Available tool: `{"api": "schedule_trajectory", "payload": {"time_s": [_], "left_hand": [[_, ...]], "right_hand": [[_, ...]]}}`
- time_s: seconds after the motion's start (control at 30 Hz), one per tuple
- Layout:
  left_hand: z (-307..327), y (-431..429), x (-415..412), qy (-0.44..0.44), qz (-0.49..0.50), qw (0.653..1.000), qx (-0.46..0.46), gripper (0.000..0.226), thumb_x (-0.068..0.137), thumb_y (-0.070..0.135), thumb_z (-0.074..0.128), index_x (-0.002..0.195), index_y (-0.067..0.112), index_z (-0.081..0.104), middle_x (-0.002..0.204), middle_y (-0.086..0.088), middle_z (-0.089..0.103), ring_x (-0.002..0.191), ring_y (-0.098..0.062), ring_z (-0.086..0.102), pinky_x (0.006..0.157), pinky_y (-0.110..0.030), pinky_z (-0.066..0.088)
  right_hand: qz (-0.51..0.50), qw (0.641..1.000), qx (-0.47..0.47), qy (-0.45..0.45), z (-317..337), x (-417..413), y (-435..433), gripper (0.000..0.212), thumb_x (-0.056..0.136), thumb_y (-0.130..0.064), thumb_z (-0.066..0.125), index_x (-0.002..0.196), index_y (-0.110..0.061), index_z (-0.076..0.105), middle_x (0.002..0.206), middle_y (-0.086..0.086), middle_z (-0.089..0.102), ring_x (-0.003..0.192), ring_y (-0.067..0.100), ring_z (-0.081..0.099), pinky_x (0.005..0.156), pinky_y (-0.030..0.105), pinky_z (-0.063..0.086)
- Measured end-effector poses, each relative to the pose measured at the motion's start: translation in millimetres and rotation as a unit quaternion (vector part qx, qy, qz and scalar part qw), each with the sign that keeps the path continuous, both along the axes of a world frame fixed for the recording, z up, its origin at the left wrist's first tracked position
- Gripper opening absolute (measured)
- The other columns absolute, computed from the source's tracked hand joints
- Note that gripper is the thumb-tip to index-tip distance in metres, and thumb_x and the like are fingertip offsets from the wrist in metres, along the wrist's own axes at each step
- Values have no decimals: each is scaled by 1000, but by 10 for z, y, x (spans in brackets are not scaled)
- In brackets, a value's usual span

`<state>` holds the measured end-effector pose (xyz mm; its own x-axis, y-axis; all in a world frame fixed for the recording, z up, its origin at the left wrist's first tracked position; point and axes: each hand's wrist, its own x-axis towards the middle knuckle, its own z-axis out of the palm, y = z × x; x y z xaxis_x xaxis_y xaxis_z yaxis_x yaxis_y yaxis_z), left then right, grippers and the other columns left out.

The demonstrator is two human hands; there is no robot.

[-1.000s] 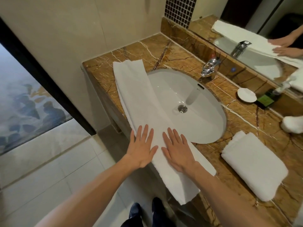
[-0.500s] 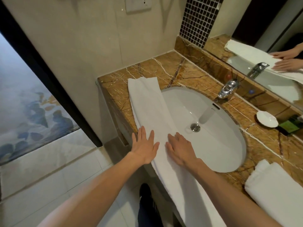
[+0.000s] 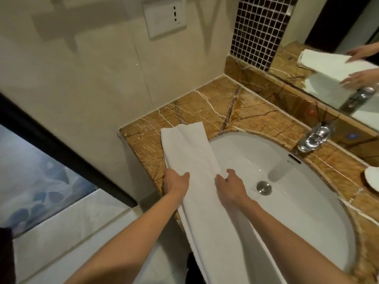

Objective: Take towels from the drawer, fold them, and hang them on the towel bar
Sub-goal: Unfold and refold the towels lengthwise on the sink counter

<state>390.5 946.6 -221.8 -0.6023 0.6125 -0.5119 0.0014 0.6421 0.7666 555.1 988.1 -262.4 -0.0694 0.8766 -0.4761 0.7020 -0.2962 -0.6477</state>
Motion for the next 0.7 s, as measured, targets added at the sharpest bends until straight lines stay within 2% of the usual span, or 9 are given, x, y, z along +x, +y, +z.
{"api": "schedule_trajectory", "payload": {"time_s": [0.07,0.13,0.23,0.3,0.4,0.5,0.7], "left_hand": [[-47,62,-82,-51,15,999,4,43,84,15,69,121,-1,53,116,-15,63,101,-30,61,90,-44,53],[-100,66,-145,-77,13,997,3,41,84,17,70,119,0,55,113,-13,64,98,-28,62,89,-42,53],[-143,40,-222,-68,-6,998,6,40,86,19,68,119,1,55,113,-12,64,92,-23,60,84,-33,53],[-172,8,-232,-49,-28,998,12,41,89,22,65,122,1,52,116,-12,62,95,-21,58,85,-30,50],[-190,-46,-196,4,-67,997,25,43,93,27,57,127,2,47,123,-12,58,106,-23,57,91,-30,46],[-189,-68,-211,8,-79,996,42,42,95,28,53,129,5,45,125,-11,57,111,-25,56,95,-34,46],[-226,-85,-398,57,-111,991,42,36,94,29,54,122,5,52,118,-10,62,99,-17,57,82,-25,44]], "right_hand": [[-10,1000,8,2,-61,-51,71,63,90,-47,50,140,-10,37,117,10,63,108,28,59,88,32,45],[-12,1000,21,-4,-115,-104,116,52,88,-48,54,127,-13,47,99,1,64,89,21,61,73,28,42],[2,999,32,-21,-172,-157,144,29,90,-41,57,101,-15,51,77,-9,52,72,17,52,59,27,35],[5,998,50,-31,-190,-166,127,24,93,-37,55,85,-15,48,70,-9,49,69,19,50,51,25,29],[-2,997,71,-34,-167,-161,110,32,97,-36,47,72,-18,41,68,-3,50,66,23,49,51,28,28],[-2,997,60,-39,-94,-154,131,35,100,-37,38,71,-17,39,73,3,52,71,26,50,62,33,34],[3,999,25,-43,-11,-205,112,42,94,-48,36,67,-17,41,68,0,52,62,19,47,54,32,31]]}}
